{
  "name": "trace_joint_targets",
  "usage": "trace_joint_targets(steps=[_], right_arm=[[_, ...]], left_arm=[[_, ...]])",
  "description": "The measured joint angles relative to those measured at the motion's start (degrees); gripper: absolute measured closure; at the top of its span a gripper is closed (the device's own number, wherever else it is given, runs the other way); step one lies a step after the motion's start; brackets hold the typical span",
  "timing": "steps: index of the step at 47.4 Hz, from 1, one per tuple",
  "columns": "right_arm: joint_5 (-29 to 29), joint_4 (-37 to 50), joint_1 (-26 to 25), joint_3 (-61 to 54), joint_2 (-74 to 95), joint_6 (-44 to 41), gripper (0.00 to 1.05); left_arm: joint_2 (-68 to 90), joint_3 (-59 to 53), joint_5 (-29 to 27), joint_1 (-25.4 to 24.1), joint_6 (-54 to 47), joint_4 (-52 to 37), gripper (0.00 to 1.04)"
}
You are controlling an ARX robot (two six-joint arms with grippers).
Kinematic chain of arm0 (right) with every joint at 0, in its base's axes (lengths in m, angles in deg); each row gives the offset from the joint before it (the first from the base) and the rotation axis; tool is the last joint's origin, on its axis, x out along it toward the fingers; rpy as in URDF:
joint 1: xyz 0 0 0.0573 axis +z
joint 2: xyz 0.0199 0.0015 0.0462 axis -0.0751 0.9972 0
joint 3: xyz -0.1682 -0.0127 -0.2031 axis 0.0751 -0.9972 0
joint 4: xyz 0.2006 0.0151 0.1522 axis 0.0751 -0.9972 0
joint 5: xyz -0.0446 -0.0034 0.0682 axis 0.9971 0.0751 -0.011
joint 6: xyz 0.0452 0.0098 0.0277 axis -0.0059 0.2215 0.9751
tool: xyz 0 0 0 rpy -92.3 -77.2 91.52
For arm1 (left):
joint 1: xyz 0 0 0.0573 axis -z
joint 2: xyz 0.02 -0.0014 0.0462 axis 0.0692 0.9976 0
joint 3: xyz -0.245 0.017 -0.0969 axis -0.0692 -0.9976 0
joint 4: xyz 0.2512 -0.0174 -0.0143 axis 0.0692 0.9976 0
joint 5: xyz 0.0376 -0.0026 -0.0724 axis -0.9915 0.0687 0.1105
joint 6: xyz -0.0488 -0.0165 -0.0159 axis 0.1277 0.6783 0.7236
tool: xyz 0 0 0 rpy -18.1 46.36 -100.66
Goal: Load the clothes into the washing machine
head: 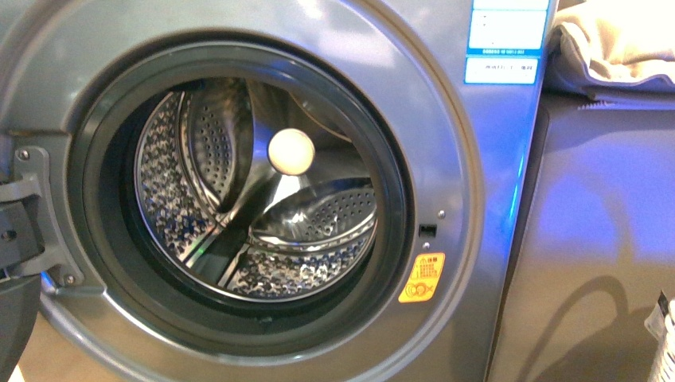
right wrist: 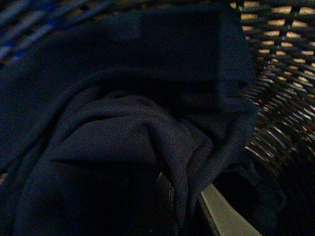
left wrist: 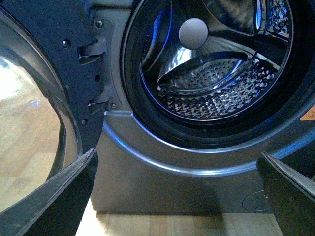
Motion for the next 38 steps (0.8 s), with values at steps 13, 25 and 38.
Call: trace_joint_targets(steps=[13, 25, 38], right_arm=[[-3.0, 5.0, 0.2, -10.2, -15.0, -0.2, 0.99], [-5.2, 4.9, 1.4, -18.0, -33.4, -1.5, 0.99], [-9.1, -6.6, 0.9, -18.9, -57.9, -2.8, 0.99]], left_arm=[[0.0, 0.0, 0.0, 0.0, 0.0, 0.0, 0.06], [0.0, 0.0, 0.0, 0.0, 0.0, 0.0, 0.06], [0.0, 0.0, 0.0, 0.0, 0.0, 0.0, 0.06]])
